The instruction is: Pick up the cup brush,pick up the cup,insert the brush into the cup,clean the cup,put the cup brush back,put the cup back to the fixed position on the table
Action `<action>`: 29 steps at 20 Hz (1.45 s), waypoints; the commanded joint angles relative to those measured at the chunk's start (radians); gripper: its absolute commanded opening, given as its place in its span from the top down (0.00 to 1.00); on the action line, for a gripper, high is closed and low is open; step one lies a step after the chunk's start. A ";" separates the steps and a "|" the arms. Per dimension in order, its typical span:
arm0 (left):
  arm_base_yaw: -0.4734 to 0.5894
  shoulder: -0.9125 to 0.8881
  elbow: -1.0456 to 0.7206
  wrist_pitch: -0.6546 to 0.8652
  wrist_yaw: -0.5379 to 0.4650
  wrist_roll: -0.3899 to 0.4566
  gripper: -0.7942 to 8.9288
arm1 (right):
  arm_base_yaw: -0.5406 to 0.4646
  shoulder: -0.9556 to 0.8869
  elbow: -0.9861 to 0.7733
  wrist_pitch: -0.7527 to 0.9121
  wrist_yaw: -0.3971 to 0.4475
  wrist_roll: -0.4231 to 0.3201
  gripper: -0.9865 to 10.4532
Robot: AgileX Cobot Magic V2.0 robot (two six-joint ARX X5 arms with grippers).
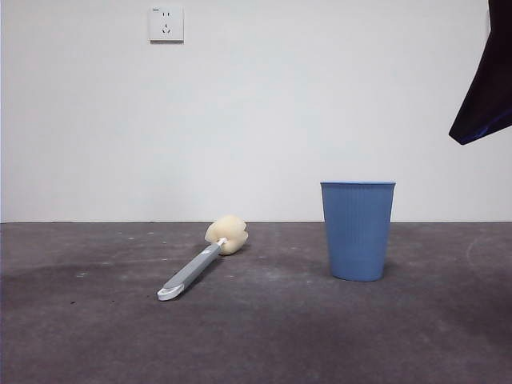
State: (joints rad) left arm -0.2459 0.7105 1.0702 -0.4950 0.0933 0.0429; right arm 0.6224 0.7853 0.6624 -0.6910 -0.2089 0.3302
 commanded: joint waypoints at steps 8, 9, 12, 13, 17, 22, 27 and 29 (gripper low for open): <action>0.289 -0.426 -0.586 0.499 0.013 0.092 0.92 | 0.003 -0.001 -0.003 0.002 0.003 0.010 0.91; 0.299 -0.465 -0.659 0.511 0.013 0.076 0.92 | 0.003 -0.001 -0.003 0.002 0.003 0.010 0.91; 0.315 -0.550 -0.834 0.519 0.011 0.028 0.92 | 0.003 -0.001 -0.003 0.002 0.003 0.010 0.91; 0.317 -0.573 -0.879 0.520 0.011 0.020 0.92 | 0.002 -0.001 -0.003 0.002 0.003 0.010 0.91; 0.321 -0.648 -1.011 0.522 0.004 -0.022 0.92 | 0.003 -0.001 -0.003 0.002 0.005 0.010 0.91; 0.327 -0.709 -1.067 0.454 -0.044 -0.044 0.92 | 0.002 -0.001 -0.003 0.002 0.005 0.010 0.91; 0.340 -0.709 -1.067 0.304 -0.060 -0.045 0.92 | 0.002 -0.001 -0.003 0.002 0.005 0.010 0.91; 0.339 -0.708 -1.066 0.309 -0.057 -0.082 0.92 | 0.003 -0.001 -0.003 0.002 0.005 0.010 0.91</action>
State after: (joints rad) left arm 0.0914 0.0048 0.0174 -0.1852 0.0368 -0.0147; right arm 0.6224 0.7849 0.6624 -0.6918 -0.2066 0.3302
